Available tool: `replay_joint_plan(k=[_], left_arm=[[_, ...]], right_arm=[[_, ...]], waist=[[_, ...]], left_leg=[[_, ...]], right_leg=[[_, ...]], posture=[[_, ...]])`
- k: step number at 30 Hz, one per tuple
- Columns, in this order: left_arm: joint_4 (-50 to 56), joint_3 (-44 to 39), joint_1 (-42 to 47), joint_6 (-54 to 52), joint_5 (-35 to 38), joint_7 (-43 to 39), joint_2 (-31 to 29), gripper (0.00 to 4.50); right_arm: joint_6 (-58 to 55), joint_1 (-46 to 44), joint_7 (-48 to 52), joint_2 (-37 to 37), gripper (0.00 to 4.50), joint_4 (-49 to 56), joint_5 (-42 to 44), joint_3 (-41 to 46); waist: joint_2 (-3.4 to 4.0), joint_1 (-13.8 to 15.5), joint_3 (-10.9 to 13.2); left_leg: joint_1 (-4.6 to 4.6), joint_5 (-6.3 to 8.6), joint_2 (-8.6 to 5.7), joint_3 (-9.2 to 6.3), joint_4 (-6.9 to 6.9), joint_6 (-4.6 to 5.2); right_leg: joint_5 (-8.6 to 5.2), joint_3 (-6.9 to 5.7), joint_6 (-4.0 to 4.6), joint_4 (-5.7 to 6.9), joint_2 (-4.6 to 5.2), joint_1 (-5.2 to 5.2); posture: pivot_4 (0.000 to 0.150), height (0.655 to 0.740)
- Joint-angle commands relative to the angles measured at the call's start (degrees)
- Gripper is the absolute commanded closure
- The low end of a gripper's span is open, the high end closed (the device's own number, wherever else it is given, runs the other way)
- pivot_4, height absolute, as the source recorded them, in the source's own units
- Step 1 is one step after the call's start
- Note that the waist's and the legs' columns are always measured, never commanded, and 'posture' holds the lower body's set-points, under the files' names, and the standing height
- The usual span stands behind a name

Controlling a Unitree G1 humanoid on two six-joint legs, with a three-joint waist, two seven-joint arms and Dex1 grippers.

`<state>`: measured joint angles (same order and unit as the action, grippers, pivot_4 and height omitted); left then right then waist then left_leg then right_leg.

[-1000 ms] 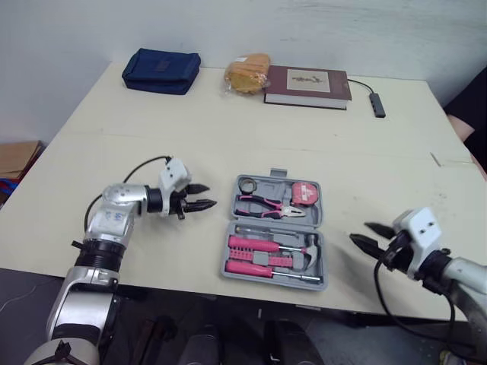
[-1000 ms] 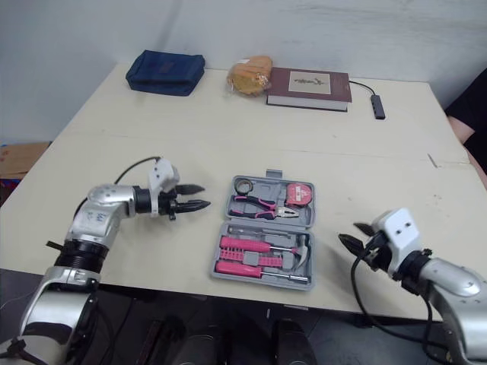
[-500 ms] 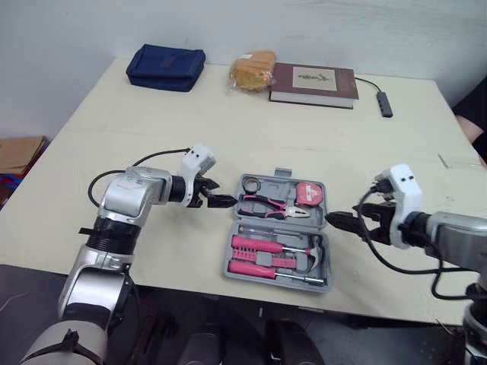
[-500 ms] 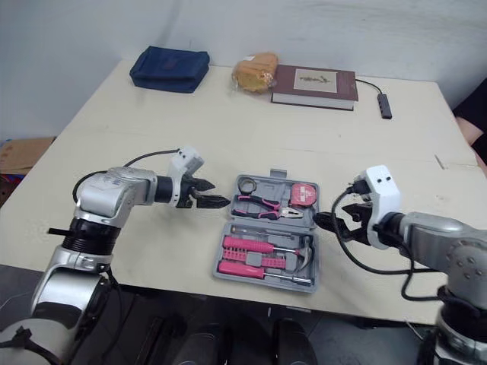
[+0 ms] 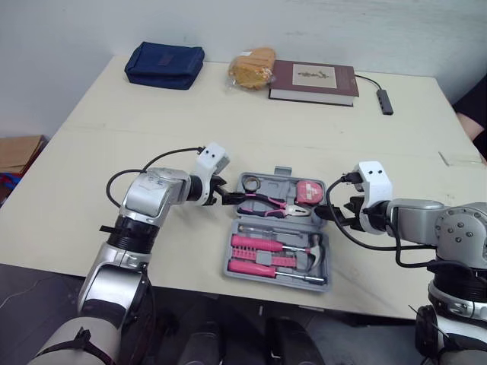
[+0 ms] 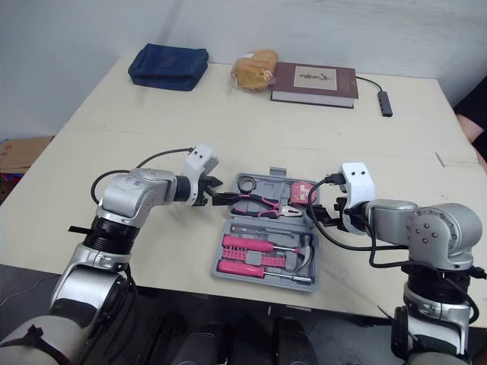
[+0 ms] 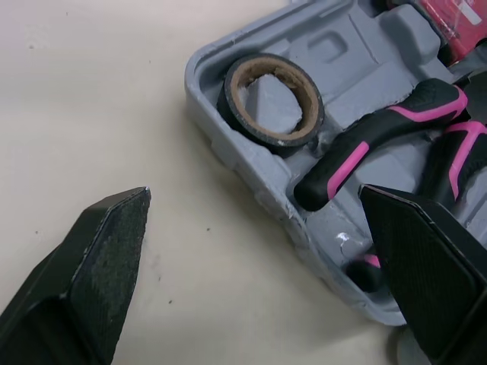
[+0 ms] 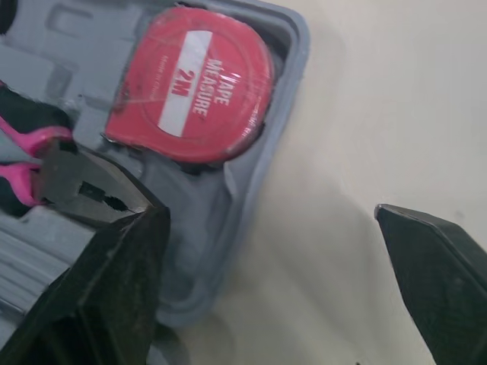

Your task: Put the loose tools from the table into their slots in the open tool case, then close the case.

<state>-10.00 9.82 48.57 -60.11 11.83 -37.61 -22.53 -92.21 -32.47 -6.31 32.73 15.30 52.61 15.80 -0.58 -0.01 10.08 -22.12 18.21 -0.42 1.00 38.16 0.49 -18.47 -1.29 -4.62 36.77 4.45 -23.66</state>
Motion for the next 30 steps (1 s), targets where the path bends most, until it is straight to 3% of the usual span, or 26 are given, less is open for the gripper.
replay_joint_plan(k=[1, 8, 11, 14, 17, 23, 24, 30], left_arm=[[0.05, 0.09, 1.07, 0.30, -0.14, 0.68, 0.45, 0.08], [-0.96, 1.82, 1.15, 0.63, -1.56, 2.36, 0.84, 0.08], [-1.29, 2.93, 1.01, 1.04, -2.14, 2.33, 0.92, 0.93], [-0.66, 4.03, 0.52, 1.54, -2.32, 2.21, 1.27, 2.28], [0.00, 3.35, 0.02, 1.13, -1.54, 2.82, 2.30, 3.72], [1.26, -0.48, -1.01, -0.17, 1.19, 4.18, 5.08, 4.10], [1.47, -1.60, -1.24, 0.25, 1.55, 4.61, 5.74, 4.11], [-0.22, -7.86, -2.00, 9.32, 1.86, 7.62, 9.37, 4.20]], right_arm=[[-0.29, -1.01, -1.69, 0.00, 0.04, -0.05, 1.52, -0.39], [-0.29, -1.84, -4.12, -1.67, 0.04, -2.41, 0.94, -1.16], [-0.29, -2.48, -4.88, -2.67, 0.00, -3.29, 0.60, -1.51], [-0.29, -3.33, -5.61, -4.35, 0.00, -4.50, 0.32, -1.27], [-0.29, -4.21, -6.84, -6.37, 1.38, -4.72, -0.55, -0.36], [-0.29, -5.19, -8.44, -11.86, 4.28, -1.22, -1.79, 4.74], [-0.29, -5.34, -8.60, -13.03, 4.50, -0.09, -1.85, 5.90], [7.16, -2.32, -4.33, -11.18, 4.50, 9.48, -6.32, 4.24]], waist=[[0.00, -0.01, 0.00], [0.00, -0.13, 0.00], [0.00, -0.10, 0.00], [-0.01, -0.25, -0.01], [0.01, -0.24, -0.02], [0.02, -0.11, -0.02], [0.02, -0.09, -0.02], [0.02, 0.15, -0.02]], left_leg=[[-0.01, -0.01, 0.00, 0.00, 0.00, 0.00], [-0.01, -0.01, 0.00, 0.05, -0.02, 0.00], [-0.01, -0.02, 0.00, 0.05, -0.01, 0.01], [0.02, -0.02, 0.00, 0.10, 0.01, 0.01], [0.04, -0.03, 0.00, 0.09, 0.00, -0.01], [0.04, -0.07, 0.00, 0.10, 0.01, 0.01], [0.04, -0.07, 0.00, 0.10, 0.01, 0.01], [-0.15, -0.09, -0.02, 0.13, 0.01, -0.02]], right_leg=[[0.00, 0.00, 0.00, 0.01, 0.00, -0.02], [0.00, 0.04, 0.00, 0.06, -0.01, -0.06], [0.00, 0.05, 0.00, 0.07, -0.01, -0.06], [0.00, 0.10, 0.00, 0.11, -0.01, -0.06], [0.00, 0.11, 0.00, 0.15, -0.01, -0.06], [0.01, 0.12, -0.01, 0.18, 0.00, -0.06], [0.01, 0.12, -0.01, 0.19, 0.00, -0.06], [0.01, 0.14, -0.02, 0.24, -0.01, -0.28]], posture=[[0.150, 0.7400], [0.150, 0.7400], [0.150, 0.7400], [0.150, 0.7400], [0.150, 0.7400], [0.150, 0.7400], [0.150, 0.7400], [0.150, 0.7400]])
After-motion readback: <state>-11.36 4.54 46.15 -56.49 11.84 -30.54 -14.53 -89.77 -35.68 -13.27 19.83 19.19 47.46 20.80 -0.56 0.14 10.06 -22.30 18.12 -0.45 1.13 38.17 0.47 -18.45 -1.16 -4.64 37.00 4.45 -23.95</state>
